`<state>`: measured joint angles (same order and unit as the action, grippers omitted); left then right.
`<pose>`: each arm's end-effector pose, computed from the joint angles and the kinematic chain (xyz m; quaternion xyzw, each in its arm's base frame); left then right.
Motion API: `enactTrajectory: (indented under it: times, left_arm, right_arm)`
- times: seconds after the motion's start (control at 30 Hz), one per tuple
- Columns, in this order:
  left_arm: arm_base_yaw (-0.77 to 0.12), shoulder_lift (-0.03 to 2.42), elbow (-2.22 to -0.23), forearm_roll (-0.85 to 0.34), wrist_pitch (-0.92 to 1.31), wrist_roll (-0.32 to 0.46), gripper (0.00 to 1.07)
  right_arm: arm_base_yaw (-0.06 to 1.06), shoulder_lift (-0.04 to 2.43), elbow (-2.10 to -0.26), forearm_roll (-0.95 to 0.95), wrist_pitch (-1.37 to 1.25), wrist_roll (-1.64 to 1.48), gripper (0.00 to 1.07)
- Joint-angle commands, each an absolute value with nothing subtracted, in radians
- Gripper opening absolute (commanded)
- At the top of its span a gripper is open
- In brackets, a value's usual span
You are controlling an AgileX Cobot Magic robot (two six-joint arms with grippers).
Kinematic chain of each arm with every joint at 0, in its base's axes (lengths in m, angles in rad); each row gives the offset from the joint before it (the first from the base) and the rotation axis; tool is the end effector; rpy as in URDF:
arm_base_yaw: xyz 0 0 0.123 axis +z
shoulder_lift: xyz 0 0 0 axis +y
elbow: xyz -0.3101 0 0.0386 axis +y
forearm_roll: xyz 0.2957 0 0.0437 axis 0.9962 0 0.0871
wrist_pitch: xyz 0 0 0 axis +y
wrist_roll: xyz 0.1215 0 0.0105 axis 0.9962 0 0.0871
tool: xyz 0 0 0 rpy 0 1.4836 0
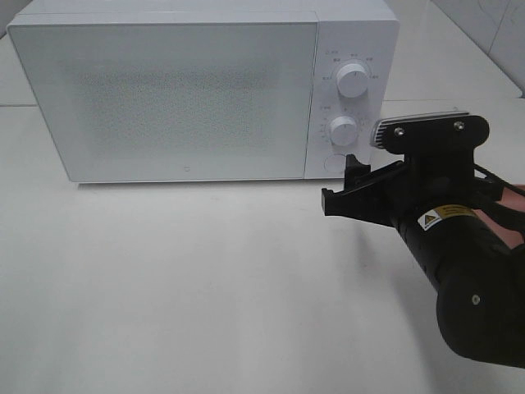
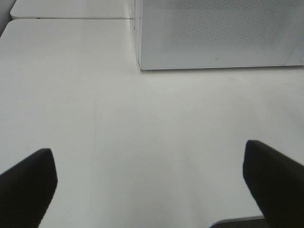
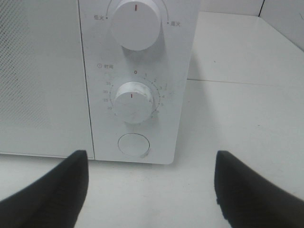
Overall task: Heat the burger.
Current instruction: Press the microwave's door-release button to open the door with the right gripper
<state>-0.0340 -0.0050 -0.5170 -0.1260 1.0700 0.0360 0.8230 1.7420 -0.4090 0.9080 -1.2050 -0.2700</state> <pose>0.0325 -0.0146 0.2917 0.0331 0.8476 -0.0623 0.5260 0.2585 0.1467 0.1258 0.0021 0.7601 -0.0098 0.6497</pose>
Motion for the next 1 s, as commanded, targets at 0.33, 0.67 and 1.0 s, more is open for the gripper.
enactTrajectory:
  times: [0.33,0.67,1.0]
  left_arm:
    - [-0.037,-0.007,-0.516,-0.133,1.071,0.036,1.0]
    - [-0.037,-0.007,-0.516,-0.133,1.071,0.036,1.0]
    - [-0.037,-0.007,-0.516,-0.133,1.071,0.036,1.0]
  right_arm:
    - [0.828,1.743,-0.419,0.908,-1.206,0.519,0.68]
    - [0.828,1.743,-0.419,0.908,-1.147,1.027,0.53]
    - [0.826,1.743,-0.424,0.913,-1.082,1.217,0.08]
